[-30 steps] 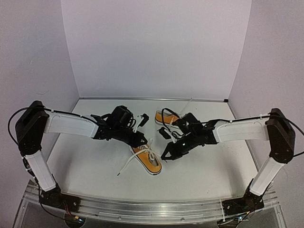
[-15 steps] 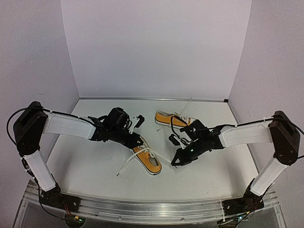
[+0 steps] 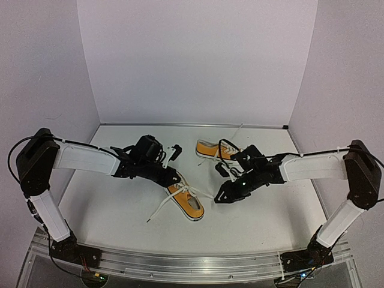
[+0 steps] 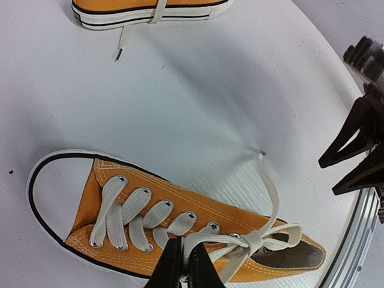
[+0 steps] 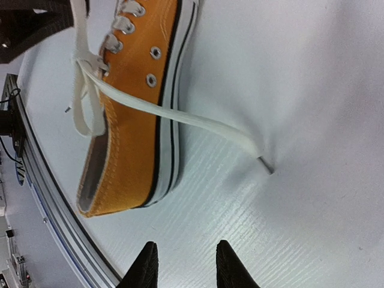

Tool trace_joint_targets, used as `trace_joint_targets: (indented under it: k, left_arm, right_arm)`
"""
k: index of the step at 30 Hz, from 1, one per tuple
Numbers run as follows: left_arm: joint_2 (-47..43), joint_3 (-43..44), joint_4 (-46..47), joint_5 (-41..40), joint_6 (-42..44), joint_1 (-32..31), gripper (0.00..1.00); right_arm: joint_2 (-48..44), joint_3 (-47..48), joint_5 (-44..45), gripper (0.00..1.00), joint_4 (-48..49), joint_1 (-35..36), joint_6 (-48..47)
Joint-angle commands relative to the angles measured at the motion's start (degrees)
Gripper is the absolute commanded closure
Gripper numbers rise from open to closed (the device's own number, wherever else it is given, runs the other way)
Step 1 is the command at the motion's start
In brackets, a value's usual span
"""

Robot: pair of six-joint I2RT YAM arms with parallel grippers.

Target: Tie the shoes

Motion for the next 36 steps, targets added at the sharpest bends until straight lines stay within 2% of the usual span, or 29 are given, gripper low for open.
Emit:
trace_joint_targets:
  k: [1,17,36]
  left_arm:
    - [-2.2,-0.2,2.3,1.2,0.4,0.4,0.93]
    - [-2.6,-0.9,2.6,2.0,0.5,0.4,0.92]
    - [-2.7,-1.2,2.6,2.3,0.5,0.4,0.91]
  right_arm:
    - [-2.0,5.3,-2.3,0.69,1.3,0.1,0.4]
    - [9.2,14.0,-3.7,0.76,3.8,5.2,0.9]
    - [13.9,17.5,-0.1,0.76,3.6,5.5,0.5]
